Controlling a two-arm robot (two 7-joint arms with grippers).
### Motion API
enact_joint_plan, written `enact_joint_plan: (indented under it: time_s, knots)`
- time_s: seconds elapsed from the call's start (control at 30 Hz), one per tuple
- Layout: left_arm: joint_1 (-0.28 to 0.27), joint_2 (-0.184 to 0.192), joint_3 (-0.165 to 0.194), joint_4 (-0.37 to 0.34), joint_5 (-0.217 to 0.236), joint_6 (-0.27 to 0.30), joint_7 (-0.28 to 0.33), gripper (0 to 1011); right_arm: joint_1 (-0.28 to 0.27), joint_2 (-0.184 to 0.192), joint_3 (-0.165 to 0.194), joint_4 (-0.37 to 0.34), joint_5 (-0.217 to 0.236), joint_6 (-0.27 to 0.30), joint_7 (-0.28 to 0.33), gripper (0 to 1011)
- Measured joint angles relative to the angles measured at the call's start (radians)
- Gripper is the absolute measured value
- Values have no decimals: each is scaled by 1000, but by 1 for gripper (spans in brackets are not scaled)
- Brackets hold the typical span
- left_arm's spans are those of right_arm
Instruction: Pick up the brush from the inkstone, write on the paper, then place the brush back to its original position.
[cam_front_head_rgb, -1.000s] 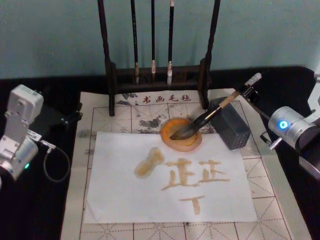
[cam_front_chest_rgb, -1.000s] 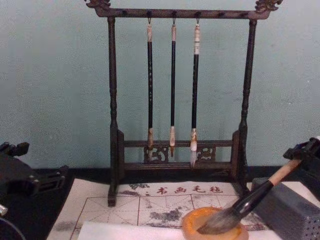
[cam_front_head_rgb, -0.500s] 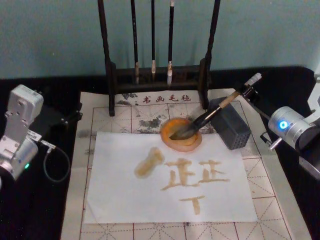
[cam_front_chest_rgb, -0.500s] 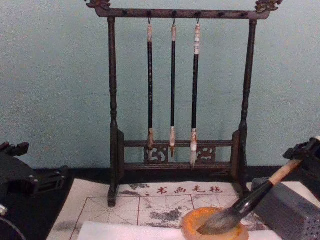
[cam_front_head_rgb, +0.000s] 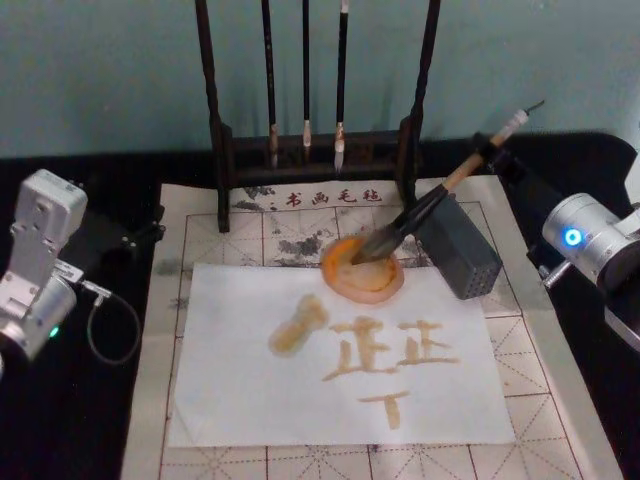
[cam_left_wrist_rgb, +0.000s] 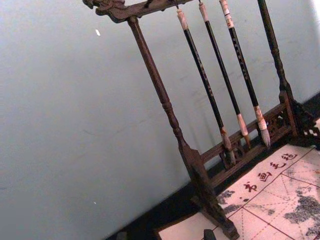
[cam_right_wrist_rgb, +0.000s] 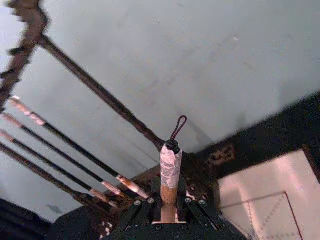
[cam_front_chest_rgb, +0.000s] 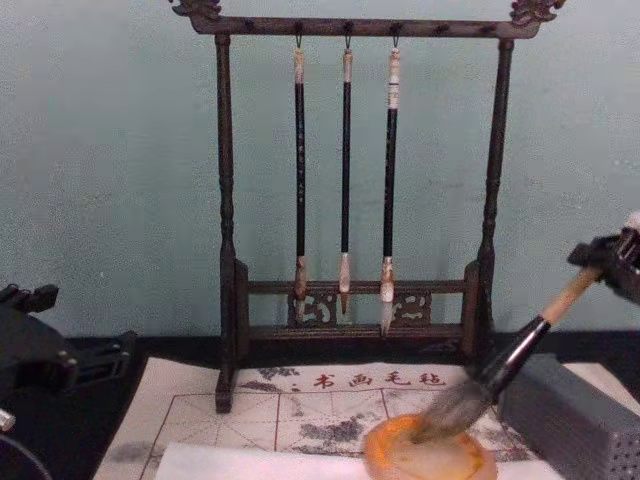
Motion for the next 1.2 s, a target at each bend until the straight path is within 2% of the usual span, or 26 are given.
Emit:
enact_joint_plan:
  time_s: [0.17, 0.3, 0.53, 0.73, 0.8, 0.83, 0.97, 1.0, 1.07, 1.2]
  knots:
    - [0, 0, 0, 0, 0, 0, 0, 1001, -10, 29, -26, -32, -36, -46, 36, 187]
    - [0, 0, 0, 0, 0, 0, 0, 1001, -20, 68, -56, -67, -84, -96, 79, 187]
    - [0, 0, 0, 0, 0, 0, 0, 1001, -41, 117, -74, -116, -145, -148, 141, 187]
    - [0, 0, 0, 0, 0, 0, 0, 1001, -72, 168, -77, -161, -194, -198, 235, 187]
    - [0, 0, 0, 0, 0, 0, 0, 1001, -88, 190, -77, -178, -209, -219, 287, 187]
    - [0, 0, 0, 0, 0, 0, 0, 1001, -88, 190, -77, -178, -209, -219, 287, 187]
    - [0, 0, 0, 0, 0, 0, 0, 1001, -109, 227, -76, -199, -222, -244, 372, 187]
    - [0, 0, 0, 0, 0, 0, 0, 1001, -109, 227, -76, -199, -222, -244, 372, 187]
    - [0, 0, 0, 0, 0, 0, 0, 1001, -122, 250, -77, -210, -227, -256, 421, 187]
    - [0, 0, 0, 0, 0, 0, 0, 1001, -136, 281, -83, -226, -231, -263, 480, 187]
